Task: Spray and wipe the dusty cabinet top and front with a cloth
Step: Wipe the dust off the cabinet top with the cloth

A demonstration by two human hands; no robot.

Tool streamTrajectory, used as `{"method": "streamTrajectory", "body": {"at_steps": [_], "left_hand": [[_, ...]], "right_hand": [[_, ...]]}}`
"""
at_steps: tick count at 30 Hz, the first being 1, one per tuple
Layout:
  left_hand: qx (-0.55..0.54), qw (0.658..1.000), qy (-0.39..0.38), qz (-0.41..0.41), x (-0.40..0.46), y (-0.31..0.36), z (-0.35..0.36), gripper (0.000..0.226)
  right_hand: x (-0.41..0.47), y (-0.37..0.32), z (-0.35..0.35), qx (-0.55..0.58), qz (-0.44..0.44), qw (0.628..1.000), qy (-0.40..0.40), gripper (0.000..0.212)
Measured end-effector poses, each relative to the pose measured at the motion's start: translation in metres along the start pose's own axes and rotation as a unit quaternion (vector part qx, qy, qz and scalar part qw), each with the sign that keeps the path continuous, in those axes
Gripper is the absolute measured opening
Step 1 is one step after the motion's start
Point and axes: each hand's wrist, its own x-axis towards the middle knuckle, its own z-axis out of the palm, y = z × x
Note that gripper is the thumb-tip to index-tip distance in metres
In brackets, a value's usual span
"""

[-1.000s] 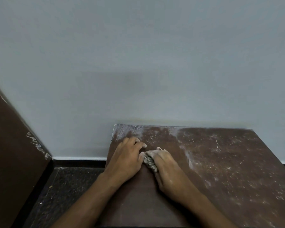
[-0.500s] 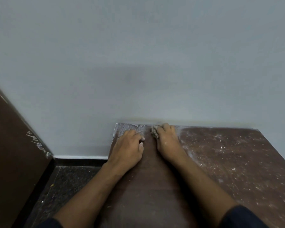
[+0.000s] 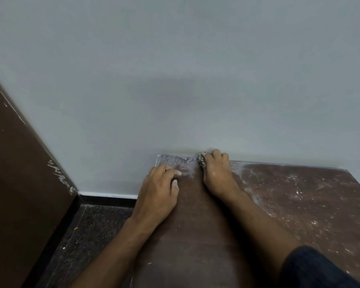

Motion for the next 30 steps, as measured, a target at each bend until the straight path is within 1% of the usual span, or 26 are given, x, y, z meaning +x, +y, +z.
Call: {"method": "streamTrajectory", "body": {"at_steps": [1, 4, 5, 6, 8, 10, 11, 12, 14, 15, 16, 17, 19, 20, 21, 23, 24, 26, 28, 30], "left_hand": [[0.006, 1.0, 0.0, -0.01, 0.0, -0.003, -0.002, 0.028], [0.016, 0.999, 0.015, -0.043, 0.001, -0.014, -0.004, 0.031], [0.018, 0.998, 0.02, -0.055, 0.001, -0.016, -0.005, 0.03], [0.017, 0.997, 0.023, -0.068, 0.001, -0.019, -0.006, 0.03], [0.009, 0.995, 0.026, -0.091, 0.001, -0.024, -0.008, 0.031], [-0.008, 0.991, 0.033, -0.126, 0.001, -0.031, -0.006, 0.037], [-0.025, 0.988, 0.036, -0.15, 0.001, -0.032, -0.004, 0.041], [-0.05, 0.982, 0.04, -0.176, 0.001, -0.032, -0.002, 0.044], [-0.101, 0.969, 0.046, -0.221, 0.001, -0.029, -0.003, 0.048], [-0.116, 0.965, 0.045, -0.231, 0.001, -0.028, -0.004, 0.049], [-0.123, 0.964, 0.04, -0.233, 0.0, -0.028, -0.006, 0.05], [-0.129, 0.964, 0.034, -0.23, -0.002, -0.028, -0.008, 0.05], [-0.141, 0.962, 0.026, -0.232, -0.005, -0.031, -0.012, 0.05], [-0.145, 0.96, 0.027, -0.237, -0.007, -0.032, -0.012, 0.049], [-0.148, 0.958, 0.035, -0.245, -0.007, -0.033, -0.012, 0.049], [-0.155, 0.952, 0.052, -0.259, -0.006, -0.032, -0.012, 0.048], [-0.155, 0.95, 0.059, -0.264, -0.006, -0.031, -0.013, 0.048], [-0.155, 0.949, 0.062, -0.267, -0.006, -0.03, -0.016, 0.047], [-0.156, 0.951, 0.053, -0.261, -0.008, -0.032, -0.018, 0.046], [-0.157, 0.951, 0.041, -0.263, -0.011, -0.035, -0.017, 0.046]], "right_hand": [[0.002, -0.011, 0.005, -0.002, -0.012, 1.0, 0.002, 0.026], [-0.012, -0.036, 0.012, 0.035, -0.131, 0.99, -0.022, 0.024], [-0.014, -0.034, 0.012, 0.046, -0.153, 0.987, -0.028, 0.025], [-0.013, -0.028, 0.012, 0.052, -0.146, 0.988, -0.024, 0.025], [-0.005, -0.019, 0.016, 0.027, -0.073, 0.997, 0.017, 0.024], [0.006, -0.031, 0.025, -0.011, -0.011, 1.0, 0.024, 0.025], [0.011, -0.045, 0.03, -0.013, -0.01, 1.0, 0.016, 0.028], [0.014, -0.061, 0.035, -0.007, -0.031, 0.999, 0.004, 0.031], [0.015, -0.078, 0.044, 0.003, -0.099, 0.995, -0.012, 0.037], [0.016, -0.077, 0.043, 0.016, -0.117, 0.993, -0.021, 0.04], [0.018, -0.07, 0.042, 0.03, -0.118, 0.992, -0.029, 0.04], [0.019, -0.062, 0.04, 0.037, -0.102, 0.994, -0.026, 0.035], [0.021, -0.052, 0.037, 0.023, -0.05, 0.998, 0.002, 0.025], [0.021, -0.057, 0.039, 0.012, -0.029, 0.999, 0.014, 0.022], [0.022, -0.068, 0.043, 0.007, -0.029, 0.999, 0.021, 0.02], [0.024, -0.093, 0.05, 0.02, -0.08, 0.996, 0.019, 0.021], [0.024, -0.101, 0.052, 0.032, -0.109, 0.994, -0.001, 0.024], [0.029, -0.096, 0.052, 0.048, -0.146, 0.987, -0.037, 0.027], [0.035, -0.081, 0.052, 0.045, -0.141, 0.988, -0.033, 0.024], [0.038, -0.079, 0.052, 0.034, -0.108, 0.993, -0.022, 0.023]]}}
